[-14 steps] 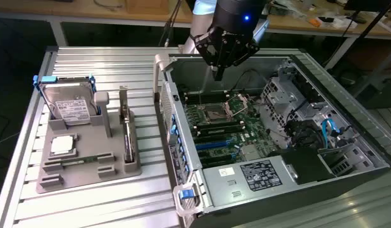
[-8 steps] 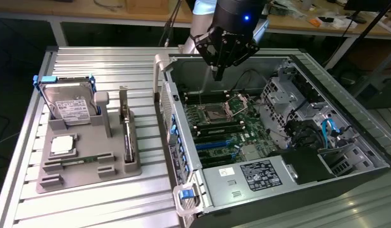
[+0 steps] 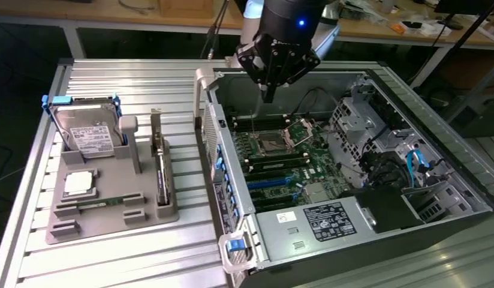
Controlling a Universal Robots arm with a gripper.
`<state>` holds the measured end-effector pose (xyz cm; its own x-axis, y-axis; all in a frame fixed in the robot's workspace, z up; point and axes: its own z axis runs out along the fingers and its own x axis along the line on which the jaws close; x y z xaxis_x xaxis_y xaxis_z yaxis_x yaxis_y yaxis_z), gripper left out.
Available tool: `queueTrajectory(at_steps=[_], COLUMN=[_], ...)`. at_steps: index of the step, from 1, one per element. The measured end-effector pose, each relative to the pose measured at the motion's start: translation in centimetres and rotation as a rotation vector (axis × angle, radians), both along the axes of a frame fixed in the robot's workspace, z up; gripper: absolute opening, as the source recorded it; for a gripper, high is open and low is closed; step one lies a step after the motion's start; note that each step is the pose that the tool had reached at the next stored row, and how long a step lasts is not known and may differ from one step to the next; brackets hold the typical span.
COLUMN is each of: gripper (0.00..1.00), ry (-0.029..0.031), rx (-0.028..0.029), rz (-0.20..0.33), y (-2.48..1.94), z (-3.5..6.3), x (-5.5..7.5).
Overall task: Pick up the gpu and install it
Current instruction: 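Reach for the gpu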
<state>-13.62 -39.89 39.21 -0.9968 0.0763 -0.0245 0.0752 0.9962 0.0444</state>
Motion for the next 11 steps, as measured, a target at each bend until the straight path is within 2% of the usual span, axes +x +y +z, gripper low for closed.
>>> queueTrajectory(at_steps=[5, 11], gripper=[0.11, 0.11], ry=[0.0003, 0.0002], rx=[-0.0002, 0.0001], rz=[0.0, 0.0], y=[0.0, 0.0], z=[-0.09, -0.19], x=[-1.3, -4.3])
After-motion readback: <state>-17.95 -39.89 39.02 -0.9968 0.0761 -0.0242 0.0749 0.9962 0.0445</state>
